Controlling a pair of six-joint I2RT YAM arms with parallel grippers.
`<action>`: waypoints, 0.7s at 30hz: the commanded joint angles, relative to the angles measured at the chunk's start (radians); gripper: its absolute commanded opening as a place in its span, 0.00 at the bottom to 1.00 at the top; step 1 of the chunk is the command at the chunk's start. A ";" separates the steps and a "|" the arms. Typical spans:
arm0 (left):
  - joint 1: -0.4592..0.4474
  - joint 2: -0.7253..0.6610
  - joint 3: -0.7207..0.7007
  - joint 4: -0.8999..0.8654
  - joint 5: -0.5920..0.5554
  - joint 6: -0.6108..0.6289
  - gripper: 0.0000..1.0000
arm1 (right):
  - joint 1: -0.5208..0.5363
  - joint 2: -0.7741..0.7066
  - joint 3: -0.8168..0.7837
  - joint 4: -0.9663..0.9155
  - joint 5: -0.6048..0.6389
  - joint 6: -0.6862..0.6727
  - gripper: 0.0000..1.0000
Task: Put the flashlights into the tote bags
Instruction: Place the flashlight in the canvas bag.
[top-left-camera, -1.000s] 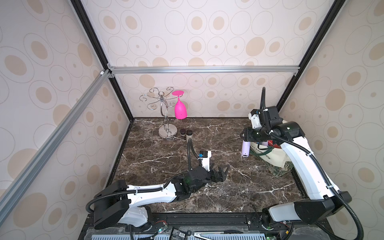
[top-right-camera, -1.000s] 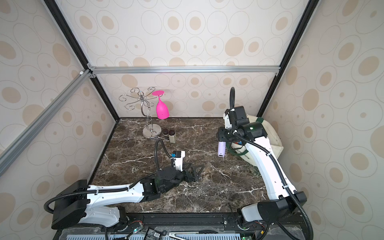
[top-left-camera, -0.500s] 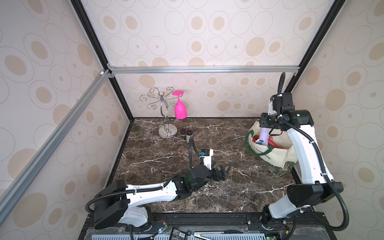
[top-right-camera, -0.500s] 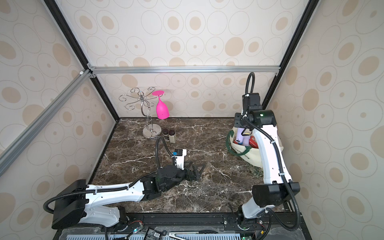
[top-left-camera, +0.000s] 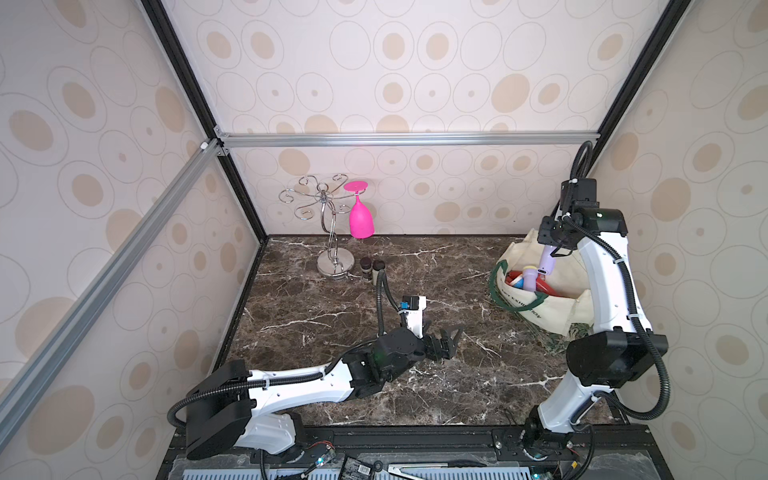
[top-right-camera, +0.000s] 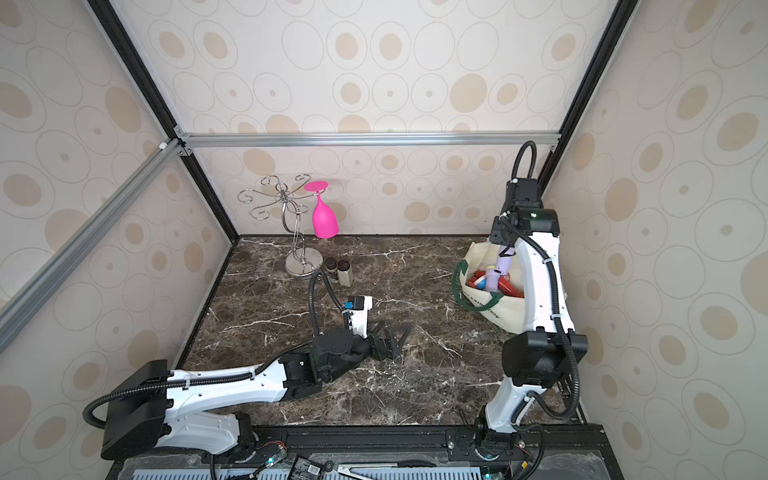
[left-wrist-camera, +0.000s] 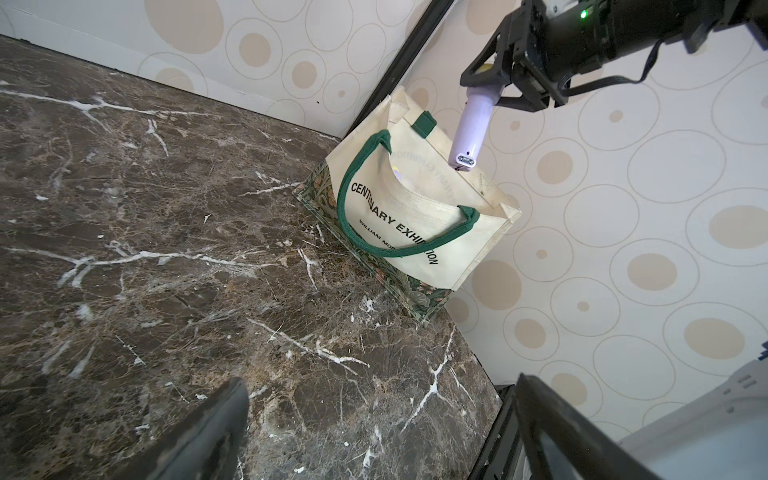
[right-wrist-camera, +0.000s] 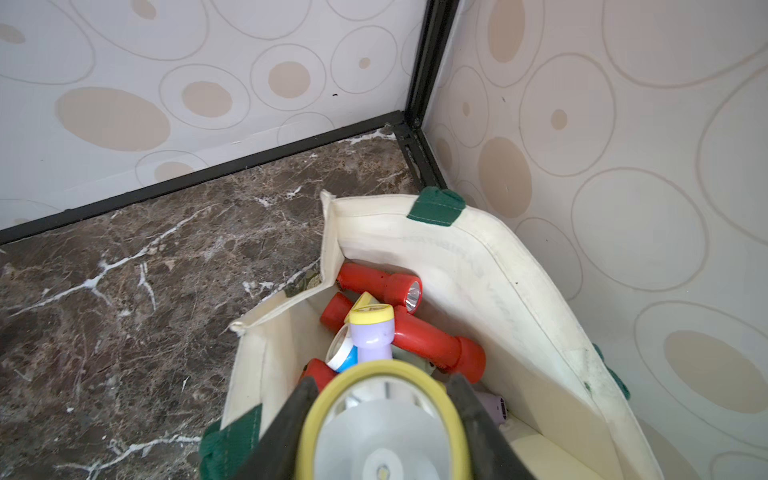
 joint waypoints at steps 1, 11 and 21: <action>-0.008 -0.020 0.002 0.008 -0.020 0.007 1.00 | -0.039 -0.019 -0.066 0.029 0.002 0.010 0.00; -0.010 -0.008 0.029 -0.034 -0.018 0.030 1.00 | -0.069 -0.028 -0.240 0.110 -0.005 0.030 0.00; -0.010 0.017 0.034 -0.012 -0.005 0.027 1.00 | -0.069 -0.046 -0.301 0.134 -0.014 0.021 0.10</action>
